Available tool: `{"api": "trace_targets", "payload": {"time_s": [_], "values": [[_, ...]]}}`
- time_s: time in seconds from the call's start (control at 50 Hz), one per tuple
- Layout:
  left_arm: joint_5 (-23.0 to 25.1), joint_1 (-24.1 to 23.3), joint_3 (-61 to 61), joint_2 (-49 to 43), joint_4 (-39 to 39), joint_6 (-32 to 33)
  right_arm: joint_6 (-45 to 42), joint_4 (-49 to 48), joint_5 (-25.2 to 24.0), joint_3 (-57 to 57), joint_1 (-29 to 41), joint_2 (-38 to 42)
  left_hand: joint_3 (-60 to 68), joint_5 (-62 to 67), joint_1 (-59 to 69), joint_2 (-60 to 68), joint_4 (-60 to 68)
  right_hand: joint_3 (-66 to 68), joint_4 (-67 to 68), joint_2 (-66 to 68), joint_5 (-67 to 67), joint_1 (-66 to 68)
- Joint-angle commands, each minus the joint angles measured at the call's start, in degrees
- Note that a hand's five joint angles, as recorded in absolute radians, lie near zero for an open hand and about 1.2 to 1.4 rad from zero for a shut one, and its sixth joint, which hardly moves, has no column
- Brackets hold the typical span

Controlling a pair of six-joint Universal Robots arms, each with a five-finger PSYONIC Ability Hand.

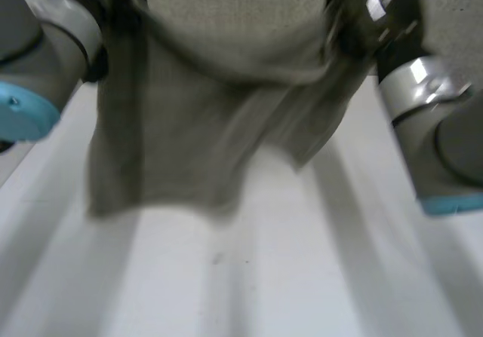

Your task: Fold the towel.

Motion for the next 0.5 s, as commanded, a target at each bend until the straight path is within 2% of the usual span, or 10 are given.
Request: {"api": "trace_targets", "payload": {"time_s": [0.02,0.04,0.06,0.08,0.12,0.14,0.22,0.28,0.34,0.5], "values": [[-1.5,0.9,-4.6,4.0,1.5,-8.4,-0.3,-1.3,0.6,-1.5,-3.5,-1.3,10.4,11.6,12.5,10.3,10.3,10.5,10.3,10.7,11.0,0.9],[-1.5,0.9,-4.6,4.0,1.5,-8.4,-0.3,3.7,-0.4,-1.7,-3.8,-1.3,10.4,11.6,12.5,10.3,10.3,10.5,10.3,10.7,11.0,0.9],[-1.5,0.8,-9.8,4.6,-0.3,-8.4,-0.4,9.5,-1.9,-1.8,-4.0,-0.4,10.4,11.6,12.5,10.3,10.3,10.5,10.3,10.7,11.0,0.9],[-1.4,0.5,-15.6,5.4,-1.9,-8.3,-0.4,9.6,-1.9,-1.8,-4.0,-0.4,10.4,11.6,12.5,10.3,10.3,10.5,10.3,10.7,11.0,0.9],[-1.4,-0.2,-21.1,6.2,-3.0,-8.1,-0.6,20.0,-4.9,-1.7,-4.0,2.7,10.4,11.6,12.5,10.3,10.3,10.5,10.3,10.7,11.0,0.9],[-1.4,-0.2,-21.1,6.3,-3.0,-8.1,-0.6,20.1,-4.9,-1.7,-4.0,2.8,10.4,11.6,12.5,10.3,10.3,10.5,10.3,10.7,11.0,0.9],[-1.3,-2.7,-36.6,6.3,-3.6,-8.1,-5.0,30.2,-5.3,-0.1,-4.0,7.0,10.4,11.6,12.5,10.3,10.3,10.5,10.3,10.7,11.0,0.9],[-1.3,-4.1,-43.6,5.0,-2.9,-8.0,-8.9,33.1,-5.0,2.1,-4.2,8.8,-1.1,0.1,0.9,-1.2,-1.2,10.5,10.3,10.7,11.0,0.9],[-1.5,-6.5,-47.0,3.0,-2.1,-7.4,-10.5,33.3,-4.9,3.5,-4.6,9.2,-3.0,-1.8,-1.0,-3.1,-3.2,10.5,10.3,10.7,11.0,0.9],[-1.6,-8.8,-48.7,3.5,-2.2,-6.5,-11.5,33.2,-5.0,6.9,-7.9,7.8,-21.4,-20.2,-19.3,-21.5,-21.5,10.5,10.3,10.7,11.0,0.9]]}}
